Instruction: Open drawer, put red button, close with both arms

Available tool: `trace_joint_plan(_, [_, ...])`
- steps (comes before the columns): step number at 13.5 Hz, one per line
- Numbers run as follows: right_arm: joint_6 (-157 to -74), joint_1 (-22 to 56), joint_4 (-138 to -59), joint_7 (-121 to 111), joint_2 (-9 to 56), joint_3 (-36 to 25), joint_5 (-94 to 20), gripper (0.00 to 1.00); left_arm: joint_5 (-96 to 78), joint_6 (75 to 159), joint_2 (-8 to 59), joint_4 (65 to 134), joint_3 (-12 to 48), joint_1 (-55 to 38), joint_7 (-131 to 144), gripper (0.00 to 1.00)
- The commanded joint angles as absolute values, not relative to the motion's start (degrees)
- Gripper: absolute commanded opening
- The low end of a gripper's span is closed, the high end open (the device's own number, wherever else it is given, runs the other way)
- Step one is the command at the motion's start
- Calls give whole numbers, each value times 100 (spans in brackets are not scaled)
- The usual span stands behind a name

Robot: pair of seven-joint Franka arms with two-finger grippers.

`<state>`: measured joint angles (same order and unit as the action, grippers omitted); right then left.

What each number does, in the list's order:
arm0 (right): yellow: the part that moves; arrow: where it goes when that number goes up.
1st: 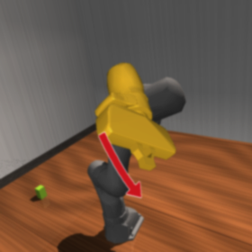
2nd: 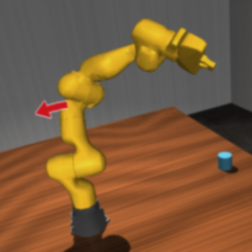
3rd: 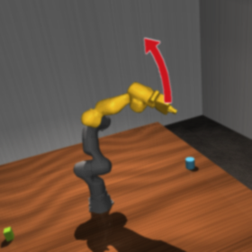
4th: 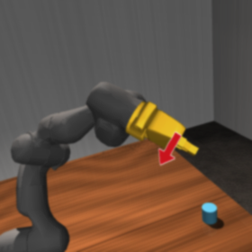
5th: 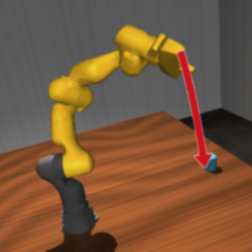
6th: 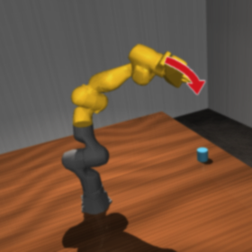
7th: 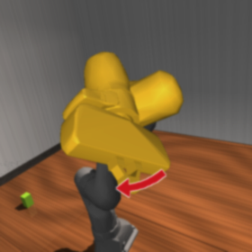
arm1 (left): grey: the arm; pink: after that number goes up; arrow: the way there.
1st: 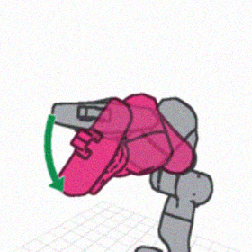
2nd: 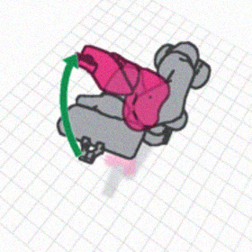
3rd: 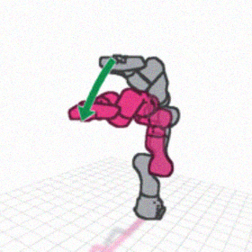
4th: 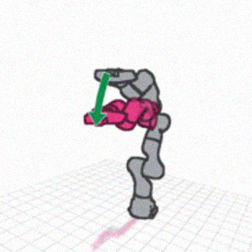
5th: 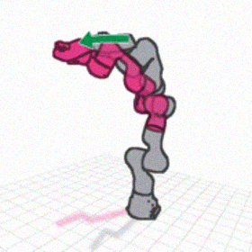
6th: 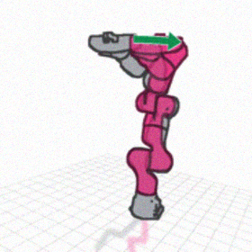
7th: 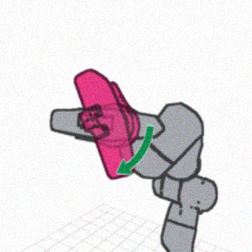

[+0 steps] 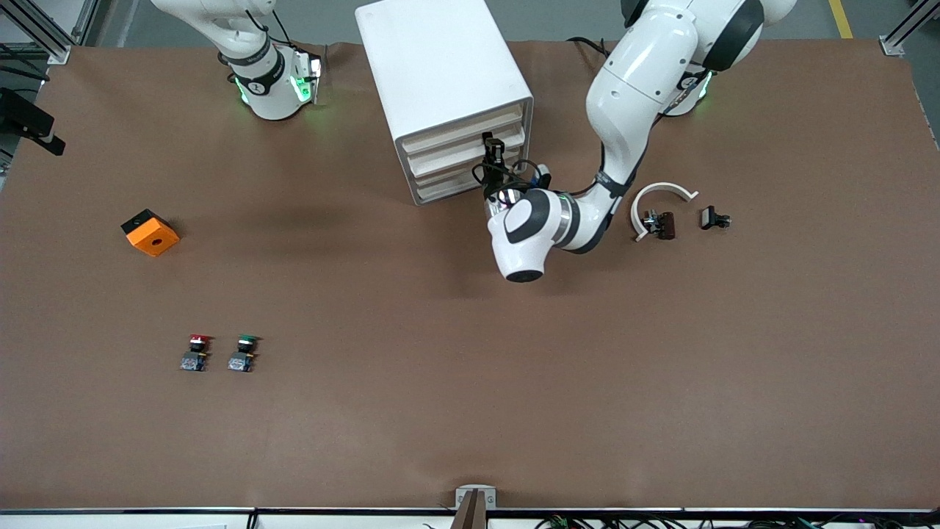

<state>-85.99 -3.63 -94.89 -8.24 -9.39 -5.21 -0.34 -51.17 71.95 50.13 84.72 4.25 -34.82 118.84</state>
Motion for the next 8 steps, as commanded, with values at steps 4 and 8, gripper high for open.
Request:
trace_joint_plan(4, [-8613, -430, -9116, -791, 51, -510, 149, 100, -5273, 7207, 5019, 8411, 404, -2893, 11786, 6])
trace_joint_plan(8, [-8867, -404, -8912, -984, 482, -510, 325, 100, -5467, 7268, 5018, 8315, 396, -2541, 11786, 7])
